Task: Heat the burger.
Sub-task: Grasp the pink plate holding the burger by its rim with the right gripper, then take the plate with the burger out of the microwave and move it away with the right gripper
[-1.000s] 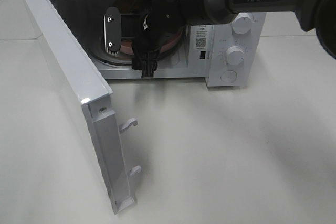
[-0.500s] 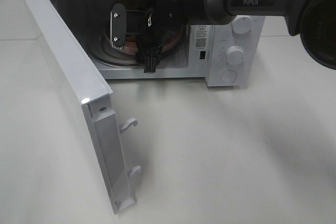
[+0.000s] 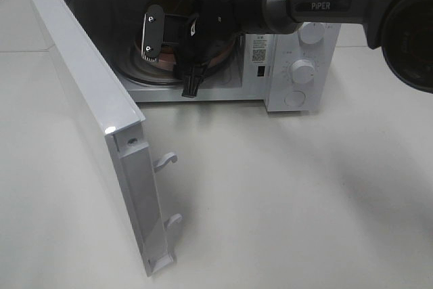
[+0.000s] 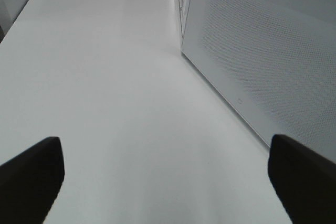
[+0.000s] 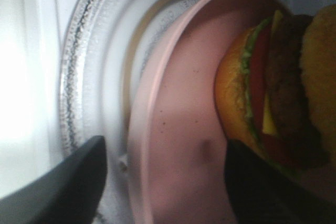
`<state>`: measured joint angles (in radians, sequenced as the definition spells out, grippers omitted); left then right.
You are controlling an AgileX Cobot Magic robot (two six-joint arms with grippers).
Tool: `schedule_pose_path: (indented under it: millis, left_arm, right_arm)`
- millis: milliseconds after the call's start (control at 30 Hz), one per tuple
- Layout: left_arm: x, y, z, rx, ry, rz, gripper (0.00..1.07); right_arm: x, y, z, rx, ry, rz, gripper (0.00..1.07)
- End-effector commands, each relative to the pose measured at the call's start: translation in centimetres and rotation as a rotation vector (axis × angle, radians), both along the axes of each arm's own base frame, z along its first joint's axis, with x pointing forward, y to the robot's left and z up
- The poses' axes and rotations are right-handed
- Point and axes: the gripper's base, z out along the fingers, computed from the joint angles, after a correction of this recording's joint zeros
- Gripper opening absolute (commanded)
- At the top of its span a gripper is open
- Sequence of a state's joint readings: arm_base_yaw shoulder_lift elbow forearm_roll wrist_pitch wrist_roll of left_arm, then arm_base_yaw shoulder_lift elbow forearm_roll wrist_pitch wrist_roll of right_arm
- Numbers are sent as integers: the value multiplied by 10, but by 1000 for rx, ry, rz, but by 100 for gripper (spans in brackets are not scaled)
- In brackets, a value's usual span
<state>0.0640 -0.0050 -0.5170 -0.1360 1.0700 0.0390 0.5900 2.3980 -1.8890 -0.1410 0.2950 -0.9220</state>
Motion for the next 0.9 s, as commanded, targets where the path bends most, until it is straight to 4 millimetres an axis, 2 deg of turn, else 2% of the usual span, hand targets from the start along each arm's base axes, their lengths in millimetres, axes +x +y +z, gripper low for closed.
schedule_pose_path:
  millis: [33, 67, 100, 133, 167, 200, 233, 467, 900]
  left_arm:
    - [-1, 0, -1, 0, -10, 3, 98]
    - [-1, 0, -1, 0, -10, 3, 98]
    - [-1, 0, -1, 0, -10, 3, 98]
    - [-1, 0, -1, 0, -10, 3, 98]
    - [-1, 0, -1, 0, -10, 3, 98]
    - [-1, 0, -1, 0, -10, 3, 98]
    - [-1, 0, -1, 0, -10, 3, 98]
    - [-1, 0, -1, 0, -10, 3, 98]
    - [-1, 0, -1, 0, -10, 3, 98]
  right_arm:
    - [-2, -3, -9, -2, 67, -25, 44]
    - [-4, -3, -8, 10, 90, -36, 30]
    - [-4, -3, -8, 10, 90, -36, 30]
    - [-5, -2, -7, 20, 102, -43, 24]
    - [-7, -2, -7, 39, 135, -59, 9]
    - [-7, -2, -7, 39, 135, -59, 9]
    - [-7, -1, -6, 52, 145, -65, 2]
    - [-12, -3, -2, 12, 175, -27, 0]
    - [-20, -7, 22, -18, 208, 4, 0]
